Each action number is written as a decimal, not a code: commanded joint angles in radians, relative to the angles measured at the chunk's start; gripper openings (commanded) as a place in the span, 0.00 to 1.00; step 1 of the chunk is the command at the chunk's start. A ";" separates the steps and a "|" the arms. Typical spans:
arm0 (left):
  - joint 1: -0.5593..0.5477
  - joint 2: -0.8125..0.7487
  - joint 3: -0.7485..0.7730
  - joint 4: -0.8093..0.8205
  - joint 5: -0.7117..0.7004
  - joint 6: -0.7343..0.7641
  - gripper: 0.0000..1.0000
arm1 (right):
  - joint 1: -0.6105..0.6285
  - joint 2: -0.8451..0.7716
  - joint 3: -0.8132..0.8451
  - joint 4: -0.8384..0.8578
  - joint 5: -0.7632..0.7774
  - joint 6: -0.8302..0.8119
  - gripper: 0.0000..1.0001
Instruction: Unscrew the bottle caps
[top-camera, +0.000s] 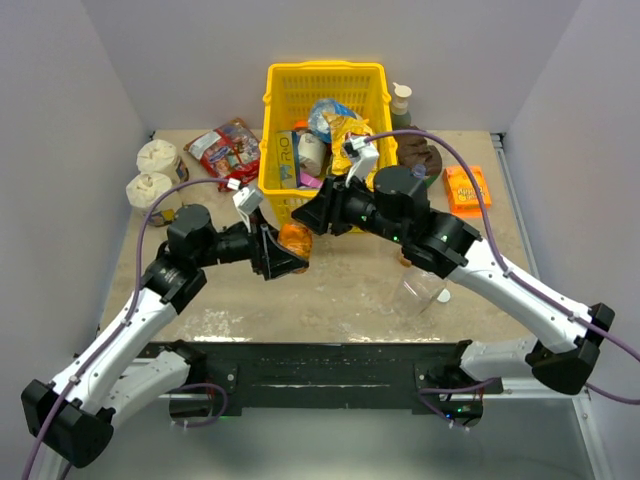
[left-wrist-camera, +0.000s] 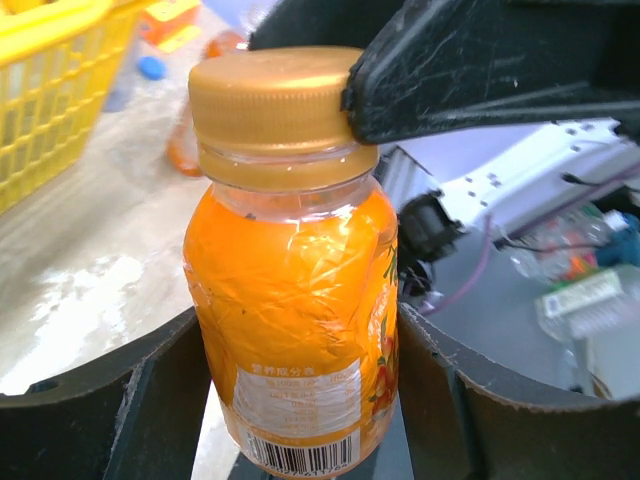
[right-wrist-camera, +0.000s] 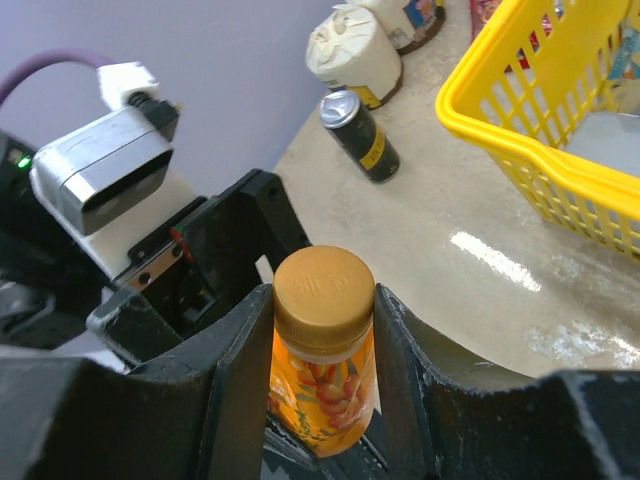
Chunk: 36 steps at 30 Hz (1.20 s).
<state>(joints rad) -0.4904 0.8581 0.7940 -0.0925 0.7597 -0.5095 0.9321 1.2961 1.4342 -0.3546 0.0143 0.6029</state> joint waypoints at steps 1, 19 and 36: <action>-0.014 0.027 0.033 0.246 0.306 -0.069 0.42 | -0.035 -0.052 -0.047 0.126 -0.183 -0.067 0.10; -0.014 0.078 0.073 0.208 0.368 -0.061 0.42 | -0.076 -0.083 -0.061 0.111 -0.281 -0.114 0.30; -0.022 0.091 0.165 -0.104 0.045 0.132 0.45 | -0.090 -0.225 -0.063 0.046 0.033 0.027 0.77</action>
<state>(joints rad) -0.5003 0.9474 0.8814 -0.0895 0.9653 -0.4587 0.8429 1.0817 1.3201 -0.2924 -0.0849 0.5655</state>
